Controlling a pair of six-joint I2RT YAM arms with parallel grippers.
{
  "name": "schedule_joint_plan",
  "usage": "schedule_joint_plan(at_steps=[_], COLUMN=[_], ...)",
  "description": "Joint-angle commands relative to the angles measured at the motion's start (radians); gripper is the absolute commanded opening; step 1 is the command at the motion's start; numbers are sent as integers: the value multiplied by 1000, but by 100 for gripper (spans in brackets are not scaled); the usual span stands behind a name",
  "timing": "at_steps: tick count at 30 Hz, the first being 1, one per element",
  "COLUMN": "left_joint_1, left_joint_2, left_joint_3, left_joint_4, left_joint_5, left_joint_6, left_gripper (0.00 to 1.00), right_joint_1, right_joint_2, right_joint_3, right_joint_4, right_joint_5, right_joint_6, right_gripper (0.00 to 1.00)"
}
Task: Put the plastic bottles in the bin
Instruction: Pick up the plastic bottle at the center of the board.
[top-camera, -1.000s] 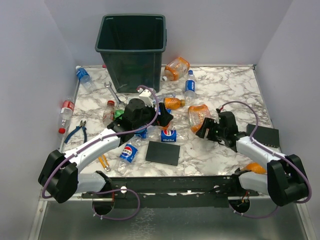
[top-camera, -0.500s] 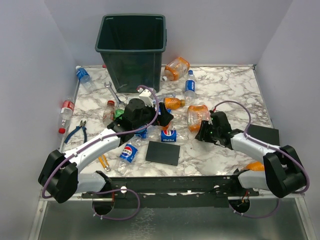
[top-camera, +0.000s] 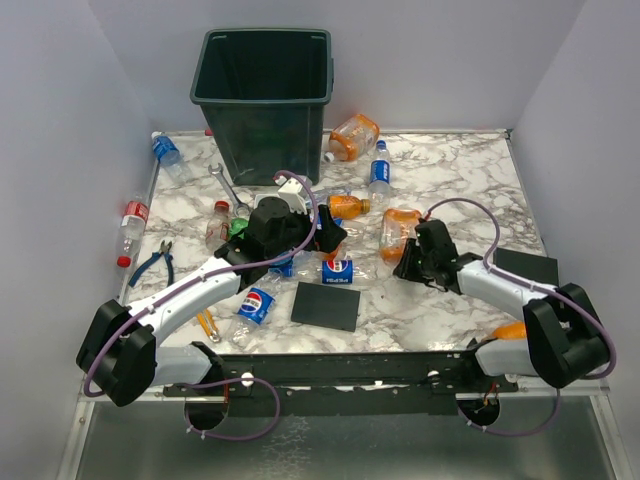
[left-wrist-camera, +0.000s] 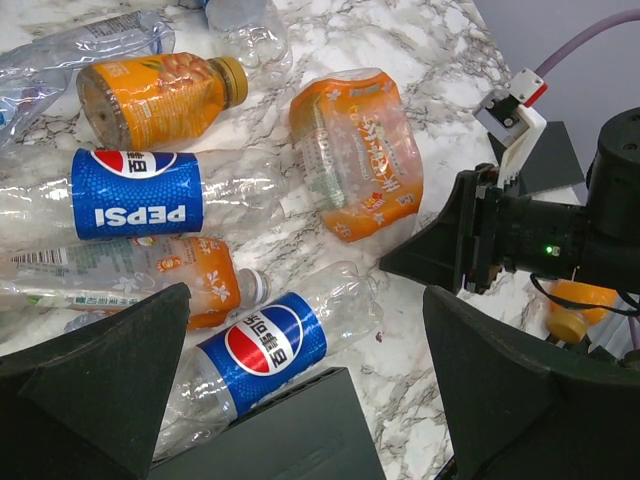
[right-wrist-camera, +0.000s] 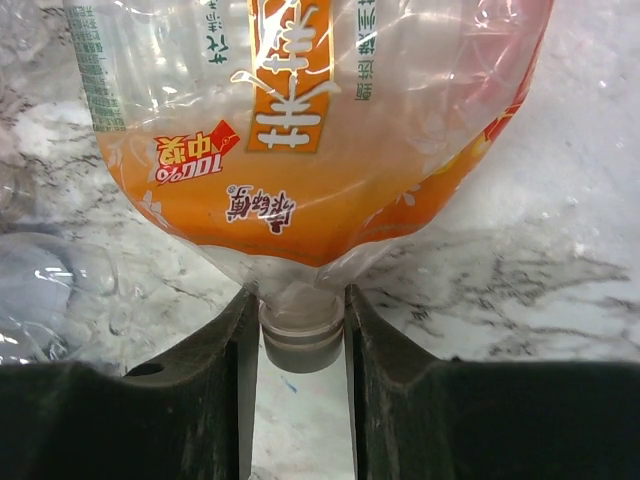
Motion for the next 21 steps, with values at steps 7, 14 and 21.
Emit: schedule_joint_plan(at_steps=[7, 14, 21], left_joint_1=[-7, -17, -42], left_joint_2=[-13, -63, -155], left_joint_3=[-14, -28, -96], left_joint_4=[27, 145, 443], left_joint_5=[-39, -113, -15], left_joint_6=[12, -4, 290], left_gripper=[99, 99, 99], right_joint_1=[5, 6, 5], right_joint_2=[-266, -362, -377], right_joint_3=[101, 281, 437], right_joint_4=[-344, -550, -684], right_joint_5=[9, -148, -296], right_joint_6=[8, 5, -36], right_gripper=[1, 1, 0])
